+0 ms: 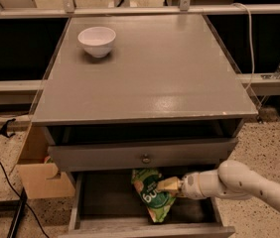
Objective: Place green rice chip bag into middle drawer
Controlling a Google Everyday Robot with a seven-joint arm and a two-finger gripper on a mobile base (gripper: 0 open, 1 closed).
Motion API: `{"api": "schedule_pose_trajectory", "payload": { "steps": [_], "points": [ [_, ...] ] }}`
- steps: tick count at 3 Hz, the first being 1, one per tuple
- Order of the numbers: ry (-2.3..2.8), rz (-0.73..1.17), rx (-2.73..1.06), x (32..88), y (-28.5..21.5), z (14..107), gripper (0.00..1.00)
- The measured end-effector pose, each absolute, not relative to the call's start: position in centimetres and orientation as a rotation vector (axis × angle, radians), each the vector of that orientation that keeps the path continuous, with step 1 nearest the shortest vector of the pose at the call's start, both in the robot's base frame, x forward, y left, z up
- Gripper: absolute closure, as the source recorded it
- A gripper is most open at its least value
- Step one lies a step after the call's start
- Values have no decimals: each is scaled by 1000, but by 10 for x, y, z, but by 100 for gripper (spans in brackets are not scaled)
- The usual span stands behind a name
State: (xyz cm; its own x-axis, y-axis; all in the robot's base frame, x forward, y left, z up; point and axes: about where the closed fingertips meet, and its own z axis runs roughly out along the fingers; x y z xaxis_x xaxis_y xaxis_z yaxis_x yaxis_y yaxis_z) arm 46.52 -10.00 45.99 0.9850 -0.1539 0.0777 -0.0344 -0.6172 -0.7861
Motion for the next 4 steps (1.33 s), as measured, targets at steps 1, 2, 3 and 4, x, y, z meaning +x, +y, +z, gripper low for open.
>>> {"api": "schedule_pose_trajectory", "payload": {
  "steps": [1, 2, 3, 4],
  "points": [
    [126, -186, -2221, 483, -87, 443, 100],
    [133, -205, -2228, 490, -80, 430, 100],
    [148, -226, -2246, 488, -76, 416, 100],
    [152, -238, -2262, 485, -72, 406, 100]
  ]
}}
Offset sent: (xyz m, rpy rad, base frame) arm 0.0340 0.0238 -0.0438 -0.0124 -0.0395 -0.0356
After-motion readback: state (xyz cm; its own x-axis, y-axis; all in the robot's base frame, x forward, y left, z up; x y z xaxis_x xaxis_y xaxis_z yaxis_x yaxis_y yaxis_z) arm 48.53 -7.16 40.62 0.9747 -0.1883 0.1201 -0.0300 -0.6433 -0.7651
